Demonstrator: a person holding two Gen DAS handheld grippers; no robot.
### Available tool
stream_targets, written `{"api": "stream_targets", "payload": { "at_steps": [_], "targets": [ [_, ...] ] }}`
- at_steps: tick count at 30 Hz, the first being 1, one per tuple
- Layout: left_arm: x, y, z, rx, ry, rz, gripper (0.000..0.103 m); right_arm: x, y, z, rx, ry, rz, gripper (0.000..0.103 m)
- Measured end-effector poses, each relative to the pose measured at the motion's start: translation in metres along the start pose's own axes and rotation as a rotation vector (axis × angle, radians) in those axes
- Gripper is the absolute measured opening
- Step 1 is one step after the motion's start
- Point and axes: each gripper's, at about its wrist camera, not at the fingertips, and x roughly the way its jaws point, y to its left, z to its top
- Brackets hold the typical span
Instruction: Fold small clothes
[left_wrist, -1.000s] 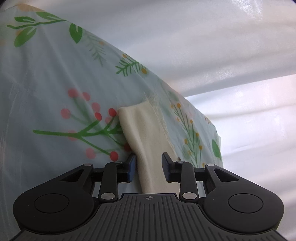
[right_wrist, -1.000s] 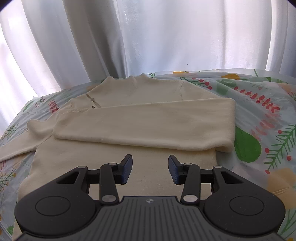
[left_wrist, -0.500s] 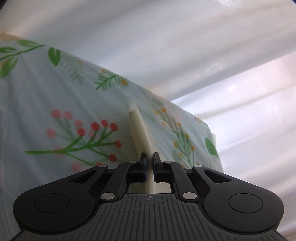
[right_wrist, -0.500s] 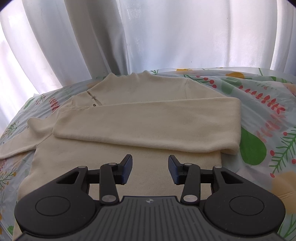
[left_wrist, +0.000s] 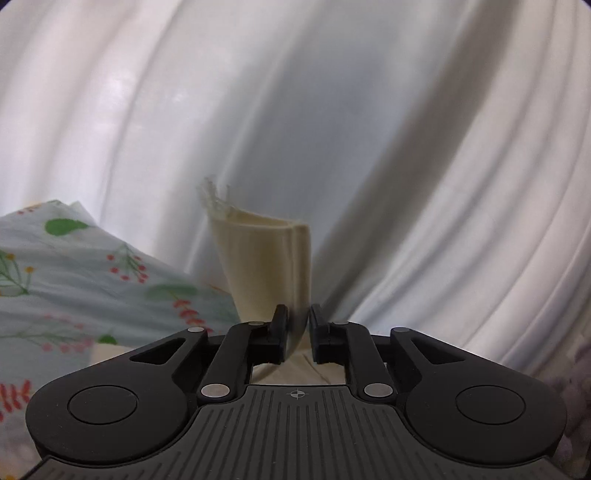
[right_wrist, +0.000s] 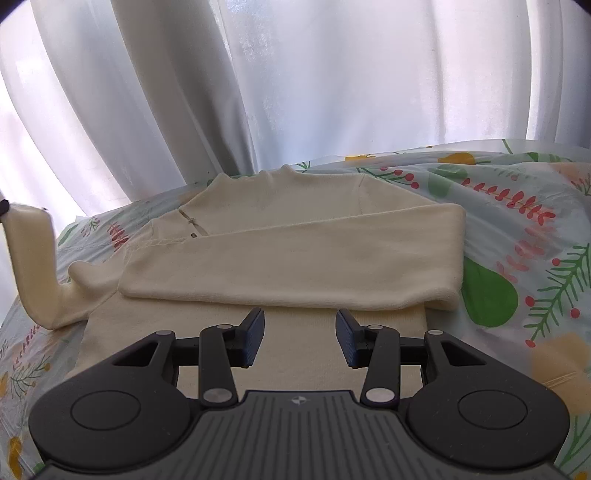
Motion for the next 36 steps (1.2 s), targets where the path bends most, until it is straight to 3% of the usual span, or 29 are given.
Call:
{"api": "stream_targets", "payload": {
  "at_steps": [2,5,10,17,22,25,28,31,36],
  "targets": [
    [0.019,-0.023,-0.026,0.044,0.098,-0.023,0.044,0.0,-0.001,0.001,0.014,0.005,0.011,0.042],
    [0.033,-0.036,-0.062,0.027,0.208,-0.023,0.044,0.001,0.0,0.006,0.02,0.008,0.048,0.042],
    [0.034,-0.006,-0.089,-0.042,0.312,0.081,0.043,0.028,0.011,0.02,0.054,0.082,0.176,0.042],
    [0.028,0.022,-0.093,-0.072,0.304,0.243,0.043,0.098,0.063,0.041,0.047,0.201,0.367,0.042],
    [0.024,0.045,-0.089,-0.134,0.3,0.303,0.042,0.145,0.092,0.046,0.112,0.291,0.432,0.04],
    [0.024,0.053,-0.087,-0.135,0.303,0.326,0.042,0.162,0.101,0.046,0.136,0.302,0.436,0.03],
    [0.027,0.061,-0.085,-0.132,0.313,0.342,0.041,0.169,0.107,0.047,0.126,0.306,0.439,0.011],
    [0.03,0.068,-0.08,-0.138,0.312,0.364,0.038,0.164,0.111,0.048,0.062,0.26,0.418,0.006],
    [0.032,0.071,-0.069,-0.148,0.289,0.344,0.038,0.106,0.078,0.062,0.059,0.029,0.352,0.006]
  ]
}}
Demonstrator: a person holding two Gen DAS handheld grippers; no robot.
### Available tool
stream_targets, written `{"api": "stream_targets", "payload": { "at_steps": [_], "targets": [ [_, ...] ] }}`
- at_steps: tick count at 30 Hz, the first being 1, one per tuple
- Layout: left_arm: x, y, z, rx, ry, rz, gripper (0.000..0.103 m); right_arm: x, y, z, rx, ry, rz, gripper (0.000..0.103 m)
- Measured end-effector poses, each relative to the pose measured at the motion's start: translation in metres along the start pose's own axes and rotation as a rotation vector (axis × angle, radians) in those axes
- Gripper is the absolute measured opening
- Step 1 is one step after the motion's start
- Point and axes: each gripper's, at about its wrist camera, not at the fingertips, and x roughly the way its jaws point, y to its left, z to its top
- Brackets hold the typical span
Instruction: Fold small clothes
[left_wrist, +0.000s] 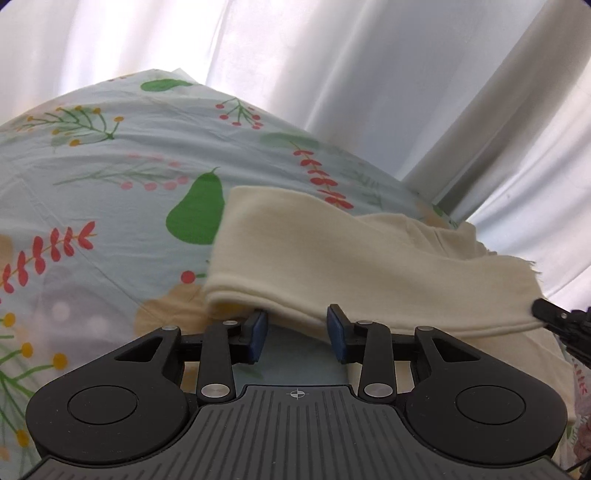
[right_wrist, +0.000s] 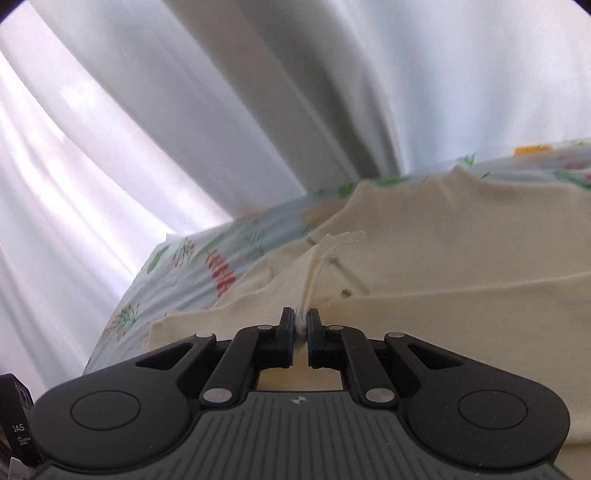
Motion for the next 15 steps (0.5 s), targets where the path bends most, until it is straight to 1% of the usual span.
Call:
{"api": "stream_targets", "payload": {
  "at_steps": [2,3,6,9,11,13,14,15],
  "targets": [
    [0.002,-0.007,0.0,0.021,-0.003,-0.032,0.039,-0.033,-0.016,0.001,-0.002,-0.08,-0.085,0.006],
    [0.004,-0.012,-0.002,0.035,-0.003,-0.04,0.039,-0.046,-0.027,0.0,0.016,-0.1,-0.127,0.006],
    [0.015,-0.028,-0.007,0.081,0.012,-0.049,0.039,-0.069,-0.062,-0.008,0.059,-0.086,-0.266,0.006],
    [0.021,-0.04,-0.01,0.1,0.031,-0.087,0.04,-0.081,-0.095,-0.018,0.119,-0.066,-0.349,0.006],
    [0.021,-0.046,-0.012,0.115,0.03,-0.09,0.04,-0.087,-0.109,-0.023,0.148,-0.064,-0.363,0.007],
    [0.022,-0.05,-0.013,0.128,0.033,-0.083,0.041,-0.089,-0.119,-0.028,0.176,-0.042,-0.34,0.01],
    [0.022,-0.051,-0.014,0.131,0.036,-0.083,0.041,-0.089,-0.122,-0.03,0.197,-0.042,-0.326,0.013],
    [0.022,-0.052,-0.014,0.133,0.038,-0.083,0.041,-0.088,-0.124,-0.031,0.208,-0.042,-0.315,0.02]
  ]
}}
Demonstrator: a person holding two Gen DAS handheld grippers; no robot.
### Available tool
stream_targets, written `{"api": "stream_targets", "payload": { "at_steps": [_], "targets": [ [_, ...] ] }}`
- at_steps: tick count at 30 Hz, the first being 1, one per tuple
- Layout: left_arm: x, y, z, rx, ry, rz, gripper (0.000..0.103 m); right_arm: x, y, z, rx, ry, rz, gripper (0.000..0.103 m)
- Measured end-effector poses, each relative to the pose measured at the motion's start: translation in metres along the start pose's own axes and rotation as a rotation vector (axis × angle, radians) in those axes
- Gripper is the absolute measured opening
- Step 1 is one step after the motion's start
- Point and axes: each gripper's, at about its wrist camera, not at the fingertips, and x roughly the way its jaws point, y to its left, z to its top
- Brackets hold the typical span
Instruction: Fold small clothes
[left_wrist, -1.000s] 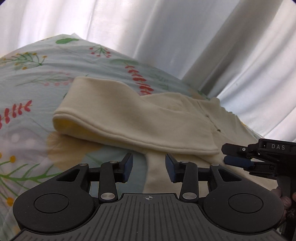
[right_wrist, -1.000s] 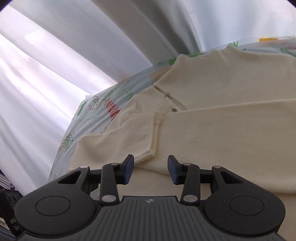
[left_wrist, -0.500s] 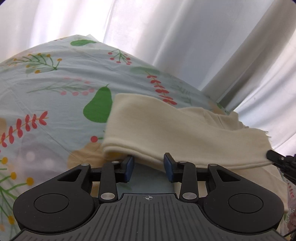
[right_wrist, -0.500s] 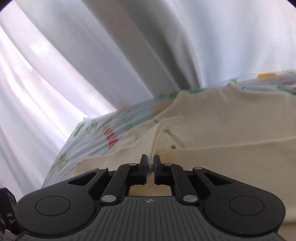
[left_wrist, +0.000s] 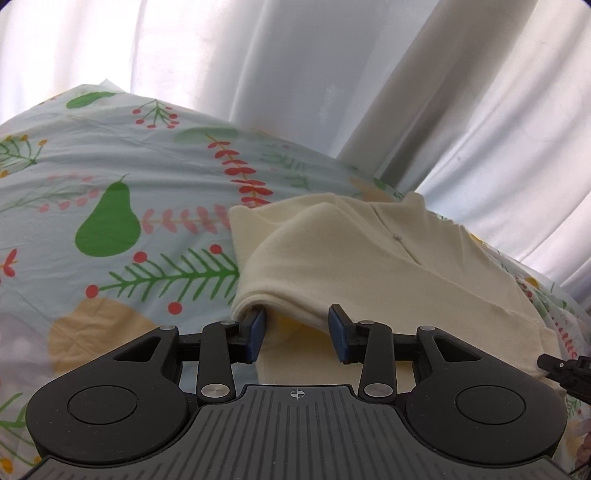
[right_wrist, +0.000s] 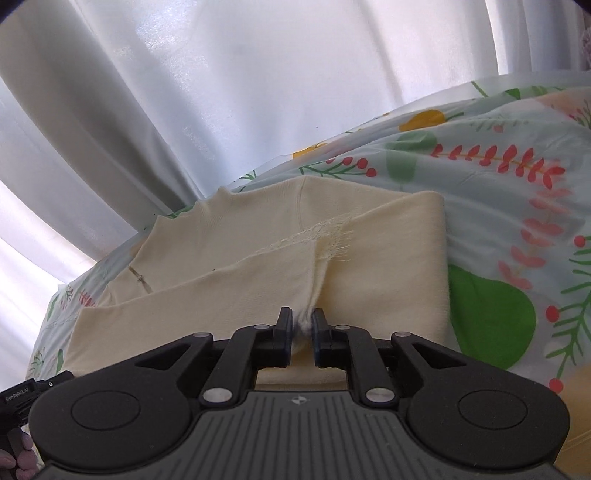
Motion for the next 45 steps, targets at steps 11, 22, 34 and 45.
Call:
{"api": "stream_targets", "payload": {
  "at_steps": [11,22,34,45],
  "targets": [
    [-0.006,-0.006,-0.004,0.021,0.022,-0.021,0.043,-0.015,0.035,0.005,-0.175,-0.155,-0.034,0.006],
    [0.004,-0.007,-0.008,0.008,0.067,-0.016,0.043,-0.01,0.011,0.013,-0.185,-0.099,-0.139,0.006],
    [0.009,-0.009,-0.005,-0.007,0.068,0.004,0.043,0.006,0.007,0.011,-0.216,-0.106,-0.224,0.006],
    [-0.014,-0.013,-0.011,-0.049,0.106,-0.121,0.048,-0.036,-0.025,0.006,0.207,-0.084,-0.002,0.046]
  ]
}}
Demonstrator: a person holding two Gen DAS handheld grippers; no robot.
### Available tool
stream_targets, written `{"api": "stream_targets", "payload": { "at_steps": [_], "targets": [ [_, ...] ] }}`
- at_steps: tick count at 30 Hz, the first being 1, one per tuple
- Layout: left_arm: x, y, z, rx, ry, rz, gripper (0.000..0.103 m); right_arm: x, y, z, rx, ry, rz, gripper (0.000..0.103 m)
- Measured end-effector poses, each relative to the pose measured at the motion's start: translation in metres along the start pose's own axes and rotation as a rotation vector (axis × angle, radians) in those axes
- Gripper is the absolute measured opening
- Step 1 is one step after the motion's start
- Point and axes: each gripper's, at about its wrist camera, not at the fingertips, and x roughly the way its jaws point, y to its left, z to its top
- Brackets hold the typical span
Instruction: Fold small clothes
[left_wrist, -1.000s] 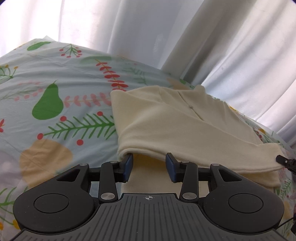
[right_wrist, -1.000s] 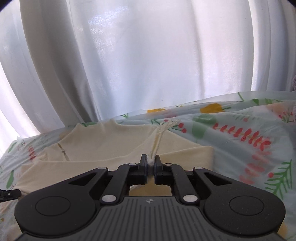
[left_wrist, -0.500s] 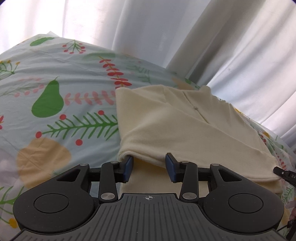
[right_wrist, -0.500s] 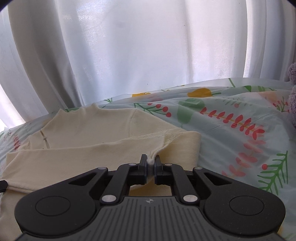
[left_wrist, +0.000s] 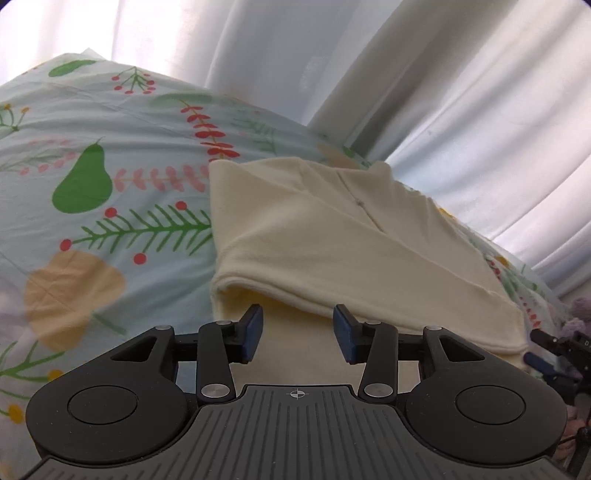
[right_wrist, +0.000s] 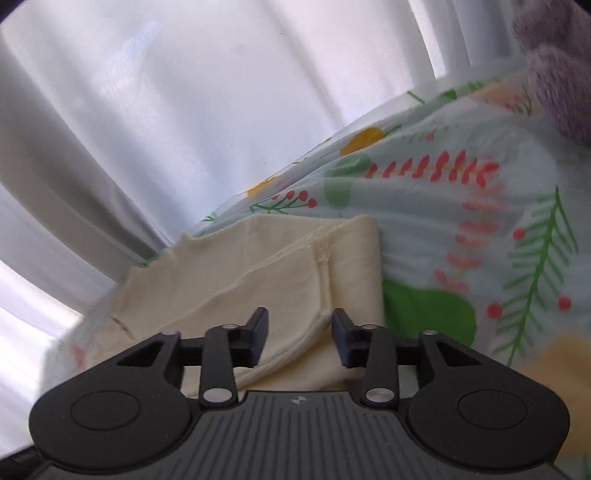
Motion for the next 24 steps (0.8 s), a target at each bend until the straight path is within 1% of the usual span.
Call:
{"api": "stream_targets", "payload": {
  "at_steps": [2,3,4,5,6,8,9,11,12,13,14,15,18,20,24],
  "targets": [
    [-0.002,-0.005,-0.003,-0.021,0.014,-0.064,0.049,-0.015,-0.009,-0.012,0.13,0.034,0.125,0.047],
    [0.0,-0.009,-0.004,-0.025,0.022,-0.083,0.049,-0.018,-0.011,-0.02,0.173,0.057,0.169,0.047],
    [0.004,-0.014,-0.004,-0.019,0.032,-0.101,0.049,-0.017,-0.013,-0.026,0.205,0.08,0.197,0.047],
    [0.008,-0.019,-0.005,-0.008,0.04,-0.106,0.049,-0.014,-0.014,-0.031,0.222,0.099,0.206,0.047],
    [0.011,-0.023,-0.005,0.0,0.045,-0.102,0.049,-0.009,-0.015,-0.034,0.226,0.112,0.194,0.046],
    [0.02,-0.031,-0.008,0.019,0.053,-0.104,0.049,0.002,-0.016,-0.036,0.231,0.101,0.14,0.045],
    [0.024,-0.033,-0.009,0.021,0.064,-0.091,0.049,0.006,-0.017,-0.036,0.245,0.094,0.123,0.038],
    [0.03,-0.036,-0.011,0.038,0.076,-0.078,0.049,0.014,-0.019,-0.034,0.289,0.101,0.129,0.033],
    [0.032,-0.036,-0.012,0.041,0.082,-0.073,0.048,0.018,-0.019,-0.034,0.297,0.108,0.135,0.027],
    [0.034,-0.036,-0.012,0.039,0.088,-0.067,0.048,0.022,-0.018,-0.032,0.288,0.107,0.122,0.022],
    [0.035,-0.035,-0.012,0.037,0.092,-0.067,0.048,0.025,-0.016,-0.03,0.272,0.103,0.107,0.01],
    [0.037,-0.034,-0.01,0.031,0.089,-0.065,0.048,0.028,-0.016,-0.029,0.257,0.099,0.088,0.007],
    [0.04,-0.028,-0.002,0.019,0.062,-0.043,0.048,0.034,-0.015,-0.022,0.231,0.086,0.077,0.007],
    [0.045,-0.024,0.004,0.012,0.047,-0.008,0.047,0.038,-0.011,-0.016,0.189,0.067,0.059,0.007],
    [0.049,-0.026,0.011,0.047,0.034,0.013,0.047,0.047,-0.011,-0.008,0.176,0.05,0.051,0.006]
  ]
}}
